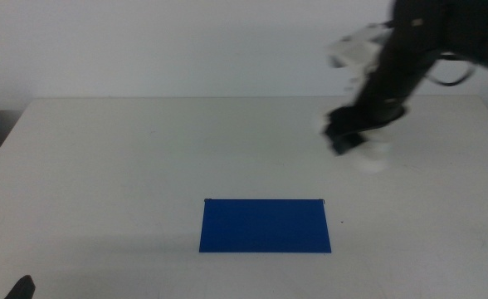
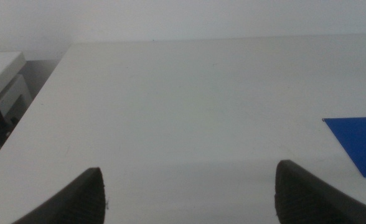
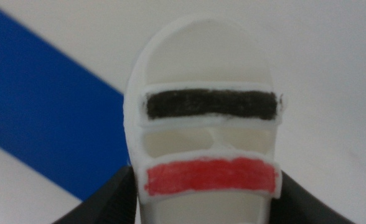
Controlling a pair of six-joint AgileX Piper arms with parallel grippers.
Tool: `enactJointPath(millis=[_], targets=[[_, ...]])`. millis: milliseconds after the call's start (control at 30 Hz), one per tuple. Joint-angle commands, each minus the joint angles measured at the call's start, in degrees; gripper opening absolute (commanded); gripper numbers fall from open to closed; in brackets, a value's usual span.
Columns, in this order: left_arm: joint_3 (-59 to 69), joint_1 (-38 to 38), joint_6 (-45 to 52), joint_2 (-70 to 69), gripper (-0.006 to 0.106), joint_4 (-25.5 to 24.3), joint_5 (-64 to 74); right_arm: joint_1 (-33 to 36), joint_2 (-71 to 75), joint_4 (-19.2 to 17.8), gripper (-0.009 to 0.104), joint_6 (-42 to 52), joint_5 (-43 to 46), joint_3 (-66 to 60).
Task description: Use one arm to grab the shoe from the table and place it on the mat.
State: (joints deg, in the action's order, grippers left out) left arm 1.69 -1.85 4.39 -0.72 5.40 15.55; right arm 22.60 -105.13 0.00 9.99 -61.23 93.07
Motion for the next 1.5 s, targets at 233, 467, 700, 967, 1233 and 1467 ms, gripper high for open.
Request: enactJointPath(millis=[233, 467, 700, 967, 1233, 1467], targets=[[0.4, -0.3, -0.3, -0.8, 0.094, 0.4, -4.6, 10.5, -0.2, -1.9, -0.004, -12.6, 4.5, 2.2], [0.4, -0.3, -0.3, -0.8, 0.094, 0.4, -4.6, 13.3, -4.3, -3.8, -0.004, -15.1, 4.5, 2.3], [0.4, -0.3, -0.3, -0.8, 0.094, 0.4, -4.6, 13.8, -5.8, -4.1, -0.004, -13.8, 6.4, 2.3], [0.4, -0.3, -0.3, -0.8, 0.094, 0.4, -4.6, 13.9, -6.3, -3.3, -0.004, 16.9, 10.4, 2.3], [0.4, -0.3, -0.3, -0.8, 0.094, 0.4, -4.6, 13.9, -8.1, 1.9, -0.004, 32.8, 10.7, 2.3], [0.4, -0.3, -0.3, -0.8, 0.094, 0.4, -4.6, 13.9, -10.5, 3.0, -0.004, 32.7, 10.5, 2.3]])
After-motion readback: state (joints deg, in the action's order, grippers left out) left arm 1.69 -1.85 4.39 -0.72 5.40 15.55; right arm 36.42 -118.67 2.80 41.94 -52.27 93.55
